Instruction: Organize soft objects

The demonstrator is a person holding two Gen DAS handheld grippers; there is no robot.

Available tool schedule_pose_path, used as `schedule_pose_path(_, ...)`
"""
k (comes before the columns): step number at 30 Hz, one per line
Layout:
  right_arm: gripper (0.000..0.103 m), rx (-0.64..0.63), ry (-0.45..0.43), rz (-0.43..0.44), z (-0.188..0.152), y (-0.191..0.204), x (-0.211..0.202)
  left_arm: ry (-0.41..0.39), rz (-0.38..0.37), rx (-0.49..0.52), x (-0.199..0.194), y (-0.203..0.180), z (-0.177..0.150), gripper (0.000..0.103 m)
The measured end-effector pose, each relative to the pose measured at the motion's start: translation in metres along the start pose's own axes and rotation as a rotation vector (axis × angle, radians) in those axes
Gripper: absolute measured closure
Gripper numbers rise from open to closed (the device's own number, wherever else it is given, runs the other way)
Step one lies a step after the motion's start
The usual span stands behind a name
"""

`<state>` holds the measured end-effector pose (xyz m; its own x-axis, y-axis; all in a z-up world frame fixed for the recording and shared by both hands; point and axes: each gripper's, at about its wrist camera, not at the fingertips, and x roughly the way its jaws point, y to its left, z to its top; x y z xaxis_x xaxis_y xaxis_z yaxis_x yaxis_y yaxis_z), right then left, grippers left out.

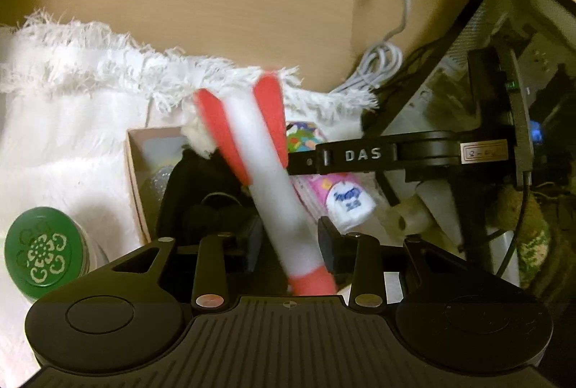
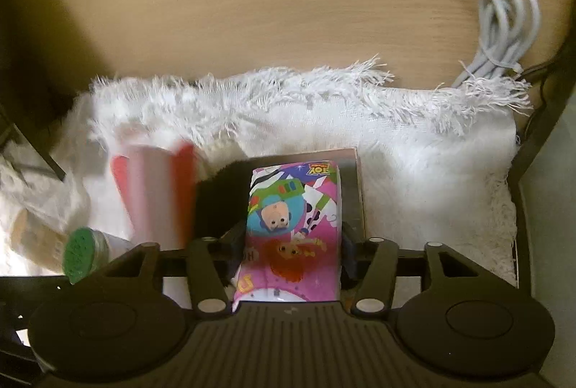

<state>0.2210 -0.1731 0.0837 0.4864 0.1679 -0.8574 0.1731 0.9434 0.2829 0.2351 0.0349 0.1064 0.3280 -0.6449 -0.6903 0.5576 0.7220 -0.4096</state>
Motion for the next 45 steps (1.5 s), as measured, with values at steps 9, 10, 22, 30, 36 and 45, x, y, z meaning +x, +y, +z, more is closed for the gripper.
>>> schedule_pose_path(9,0.038,0.051,-0.092,0.039,-0.017,-0.003,-0.040,-0.053,-0.002,0.003,-0.016,-0.004,0.000,0.071)
schedule_pose_path(10,0.050,0.033,-0.100,0.014,-0.020,0.000,-0.041,-0.057,-0.004,-0.004,-0.017,-0.003,0.000,0.072)
schedule_pose_path(22,0.070,0.115,-0.021,-0.043,-0.019,0.006,-0.009,0.013,0.165,-0.022,0.007,0.010,-0.002,0.079)
schedule_pose_path(30,0.064,0.093,-0.033,-0.151,-0.020,0.012,-0.029,0.008,0.094,-0.005,-0.006,0.016,-0.008,0.078)
schedule_pose_path(36,0.048,0.081,-0.090,-0.172,-0.037,0.026,-0.068,-0.040,0.049,-0.006,-0.022,0.022,-0.015,0.078)
schedule_pose_path(45,0.016,-0.114,-0.152,-0.019,-0.089,0.036,-0.111,-0.284,0.228,-0.002,-0.077,-0.005,-0.083,0.078)
